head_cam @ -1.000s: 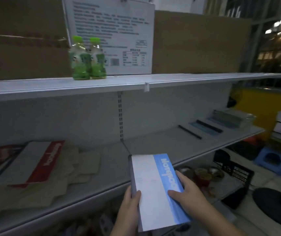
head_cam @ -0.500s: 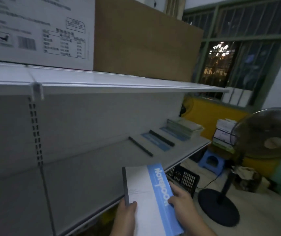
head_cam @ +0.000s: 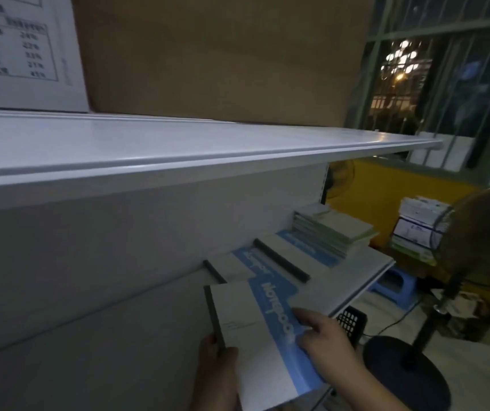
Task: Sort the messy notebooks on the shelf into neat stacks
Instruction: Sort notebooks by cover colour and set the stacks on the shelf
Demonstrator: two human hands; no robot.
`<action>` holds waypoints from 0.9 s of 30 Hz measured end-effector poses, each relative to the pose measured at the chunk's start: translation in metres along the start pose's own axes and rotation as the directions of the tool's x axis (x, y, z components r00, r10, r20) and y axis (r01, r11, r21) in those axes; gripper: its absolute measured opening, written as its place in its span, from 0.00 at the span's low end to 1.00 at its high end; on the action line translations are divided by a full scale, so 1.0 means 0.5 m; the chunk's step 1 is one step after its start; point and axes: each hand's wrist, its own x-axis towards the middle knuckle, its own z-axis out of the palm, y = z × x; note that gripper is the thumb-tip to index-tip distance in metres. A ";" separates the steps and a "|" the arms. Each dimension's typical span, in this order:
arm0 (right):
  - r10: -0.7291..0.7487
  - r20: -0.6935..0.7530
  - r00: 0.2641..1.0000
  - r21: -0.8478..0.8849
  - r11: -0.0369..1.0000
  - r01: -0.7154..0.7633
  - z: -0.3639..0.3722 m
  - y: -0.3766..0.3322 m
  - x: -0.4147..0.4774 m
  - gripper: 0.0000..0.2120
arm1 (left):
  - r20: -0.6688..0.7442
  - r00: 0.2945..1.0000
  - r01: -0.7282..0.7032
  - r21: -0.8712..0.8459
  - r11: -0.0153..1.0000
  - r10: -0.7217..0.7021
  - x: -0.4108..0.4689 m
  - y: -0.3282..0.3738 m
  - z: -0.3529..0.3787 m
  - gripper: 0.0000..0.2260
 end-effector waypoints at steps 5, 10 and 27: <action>-0.060 0.089 0.994 -0.237 0.968 0.079 -0.041 -0.013 0.151 0.21 | -0.006 1.000 0.007 0.058 0.998 -0.007 0.089 0.035 0.064 0.13; -0.195 0.177 0.965 -0.310 0.919 0.242 -0.061 -0.033 0.284 0.22 | -0.196 0.980 0.017 0.147 0.989 0.012 0.172 0.061 0.128 0.08; -0.461 0.246 0.852 -0.177 0.843 0.507 -0.005 0.043 0.398 0.13 | -0.307 0.874 0.041 0.819 0.572 0.377 0.215 0.020 0.147 0.10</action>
